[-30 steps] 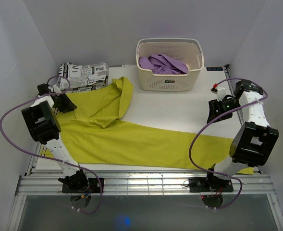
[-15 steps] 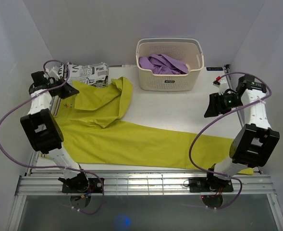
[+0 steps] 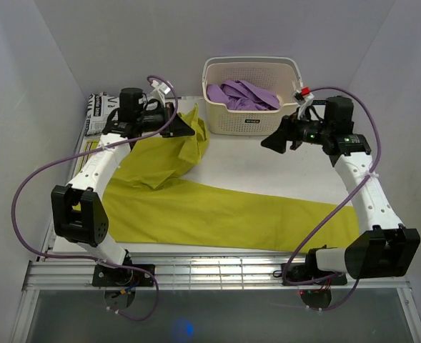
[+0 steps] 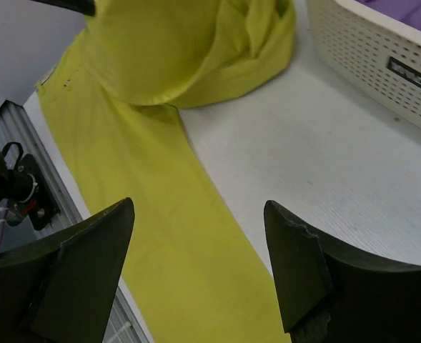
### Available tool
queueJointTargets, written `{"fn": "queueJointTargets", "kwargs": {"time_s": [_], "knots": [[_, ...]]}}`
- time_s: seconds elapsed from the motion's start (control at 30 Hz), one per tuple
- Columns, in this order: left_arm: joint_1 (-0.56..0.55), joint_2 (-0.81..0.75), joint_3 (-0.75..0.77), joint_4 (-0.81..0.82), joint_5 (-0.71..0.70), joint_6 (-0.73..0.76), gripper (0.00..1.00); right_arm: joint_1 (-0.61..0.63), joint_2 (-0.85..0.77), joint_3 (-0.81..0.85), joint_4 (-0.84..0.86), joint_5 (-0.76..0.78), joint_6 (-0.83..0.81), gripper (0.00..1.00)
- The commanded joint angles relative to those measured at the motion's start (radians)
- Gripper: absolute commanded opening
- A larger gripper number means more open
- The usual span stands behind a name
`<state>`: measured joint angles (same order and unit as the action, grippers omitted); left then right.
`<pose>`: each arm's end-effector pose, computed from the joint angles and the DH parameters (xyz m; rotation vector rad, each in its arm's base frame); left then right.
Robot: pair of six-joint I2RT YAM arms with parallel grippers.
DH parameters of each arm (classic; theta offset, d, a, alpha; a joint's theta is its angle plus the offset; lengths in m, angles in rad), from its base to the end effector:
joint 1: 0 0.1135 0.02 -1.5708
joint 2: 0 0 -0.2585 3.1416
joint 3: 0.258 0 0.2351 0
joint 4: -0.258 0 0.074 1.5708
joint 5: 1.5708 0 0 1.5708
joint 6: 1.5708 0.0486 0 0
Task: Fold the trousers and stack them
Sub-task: Flatten the trousers out
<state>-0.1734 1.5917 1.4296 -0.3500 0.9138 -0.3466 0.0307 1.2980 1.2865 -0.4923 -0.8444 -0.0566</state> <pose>0.3379 -0.0983 0.3437 0.4033 2.0587 -1.2610 0.2702 0.0446 0.3685 -0.5946 1.9019 0.8504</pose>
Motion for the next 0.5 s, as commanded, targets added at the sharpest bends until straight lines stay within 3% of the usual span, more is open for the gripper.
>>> {"fn": "queueJointTargets", "kwargs": {"time_s": [0.0, 0.13, 0.47], "knots": [[-0.041, 0.016, -0.034, 0.115, 0.039, -0.135, 0.0, 0.151, 0.01, -0.039, 0.235, 0.037, 0.178, 0.78], [-0.107, 0.063, -0.029, 0.187, 0.034, -0.21, 0.0, 0.29, 0.026, -0.111, 0.345, 0.186, 0.222, 0.78], [-0.161, 0.103, -0.067, 0.318, -0.009, -0.385, 0.0, 0.431, 0.161, -0.056, 0.423, 0.257, 0.372, 0.79]]}}
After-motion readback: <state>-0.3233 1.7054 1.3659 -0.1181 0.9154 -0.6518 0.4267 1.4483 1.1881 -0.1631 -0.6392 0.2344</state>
